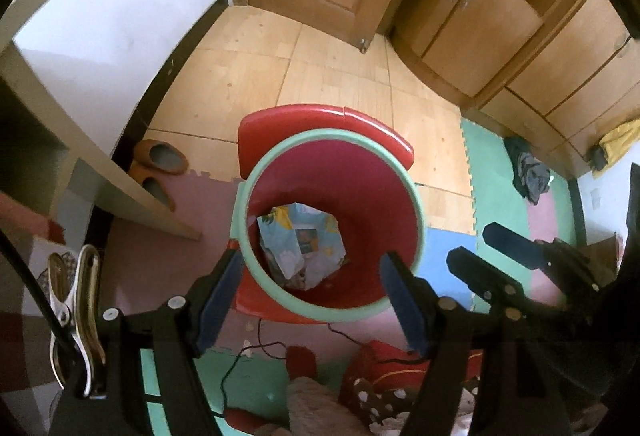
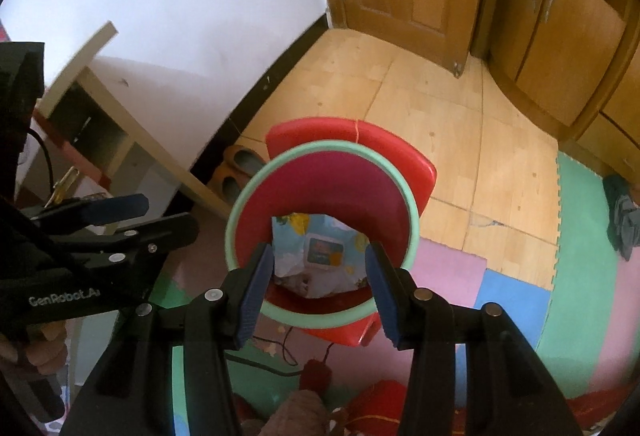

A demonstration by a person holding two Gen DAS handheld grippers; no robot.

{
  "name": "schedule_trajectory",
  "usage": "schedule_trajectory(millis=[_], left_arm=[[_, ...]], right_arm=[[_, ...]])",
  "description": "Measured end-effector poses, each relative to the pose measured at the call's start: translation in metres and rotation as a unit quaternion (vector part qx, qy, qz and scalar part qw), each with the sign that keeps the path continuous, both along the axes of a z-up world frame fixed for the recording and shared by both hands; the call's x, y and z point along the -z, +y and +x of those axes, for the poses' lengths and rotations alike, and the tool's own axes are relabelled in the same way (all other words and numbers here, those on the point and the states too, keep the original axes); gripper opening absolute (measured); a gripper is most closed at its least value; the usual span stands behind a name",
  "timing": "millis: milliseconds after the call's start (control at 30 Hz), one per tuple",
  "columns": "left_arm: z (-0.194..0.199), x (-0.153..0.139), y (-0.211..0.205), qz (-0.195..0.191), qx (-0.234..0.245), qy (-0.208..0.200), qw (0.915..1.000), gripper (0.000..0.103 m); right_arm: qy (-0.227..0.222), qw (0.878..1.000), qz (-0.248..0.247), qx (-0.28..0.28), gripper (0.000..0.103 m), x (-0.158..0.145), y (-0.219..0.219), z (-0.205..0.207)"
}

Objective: Collect trash
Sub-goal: 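Move the right gripper back from the bucket toward the quilt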

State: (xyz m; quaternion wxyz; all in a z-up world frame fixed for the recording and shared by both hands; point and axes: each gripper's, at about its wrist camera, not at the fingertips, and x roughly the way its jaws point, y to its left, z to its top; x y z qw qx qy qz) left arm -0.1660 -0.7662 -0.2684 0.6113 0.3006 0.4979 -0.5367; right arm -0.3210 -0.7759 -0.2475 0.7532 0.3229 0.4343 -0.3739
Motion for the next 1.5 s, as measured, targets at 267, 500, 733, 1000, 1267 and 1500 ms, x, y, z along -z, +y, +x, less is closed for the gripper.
schedule_trajectory(millis=[267,500,733,1000,1267,1500], left_arm=[[0.004,-0.044,0.025,-0.028,-0.018,-0.004,0.9995,0.075],[0.015,-0.080,0.055,-0.049,-0.036,-0.010,0.9981,0.075],[0.029,-0.115,0.089,-0.070,-0.056,-0.022,0.9957,0.075],[0.050,-0.142,0.127,-0.086,-0.083,-0.032,0.9923,0.075],[0.066,-0.168,0.161,-0.098,-0.109,-0.039,0.9884,0.075],[0.080,-0.189,0.192,-0.104,-0.131,-0.047,0.9847,0.075]], right_arm=[[-0.018,0.999,-0.027,-0.022,0.049,-0.042,0.025,0.007],[-0.036,0.997,-0.048,-0.052,0.049,-0.078,0.052,0.021],[-0.055,0.993,-0.067,-0.080,0.049,-0.108,0.082,0.038],[-0.068,0.988,-0.083,-0.107,0.049,-0.132,0.109,0.057],[-0.080,0.984,-0.094,-0.127,0.049,-0.155,0.134,0.073],[-0.092,0.979,-0.103,-0.148,0.049,-0.174,0.156,0.089]])
